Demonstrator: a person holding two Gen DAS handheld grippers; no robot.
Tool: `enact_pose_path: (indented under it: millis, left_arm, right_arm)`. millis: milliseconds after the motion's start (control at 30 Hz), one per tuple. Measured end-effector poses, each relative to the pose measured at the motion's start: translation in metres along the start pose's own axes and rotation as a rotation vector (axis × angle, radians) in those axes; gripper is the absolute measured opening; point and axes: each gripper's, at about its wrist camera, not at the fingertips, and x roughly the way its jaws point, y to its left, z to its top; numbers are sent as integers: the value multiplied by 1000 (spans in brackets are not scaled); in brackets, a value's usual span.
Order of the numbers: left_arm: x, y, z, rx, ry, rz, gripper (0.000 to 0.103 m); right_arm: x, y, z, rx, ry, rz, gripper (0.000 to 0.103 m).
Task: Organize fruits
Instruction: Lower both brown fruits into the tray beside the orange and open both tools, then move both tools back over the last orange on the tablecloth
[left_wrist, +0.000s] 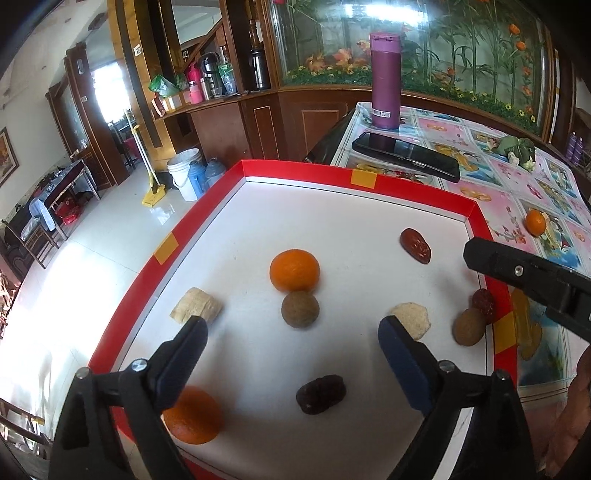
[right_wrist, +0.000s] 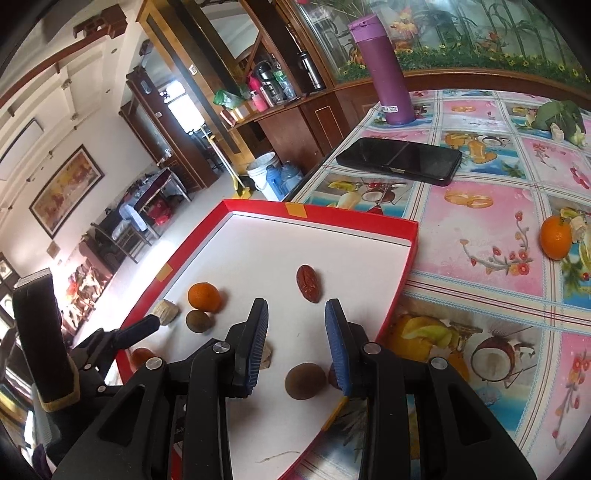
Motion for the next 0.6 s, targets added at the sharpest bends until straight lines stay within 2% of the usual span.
enact_pose_path:
  millis: [200, 600]
  left_arm:
    - [-7, -10, 4, 12, -8, 4, 98]
    - [-23, -54, 23, 88, -41, -8, 101]
  right_arm:
    - [-19, -27, 4, 19, -40, -63, 31]
    - [-66, -121, 23, 140, -103, -175, 31]
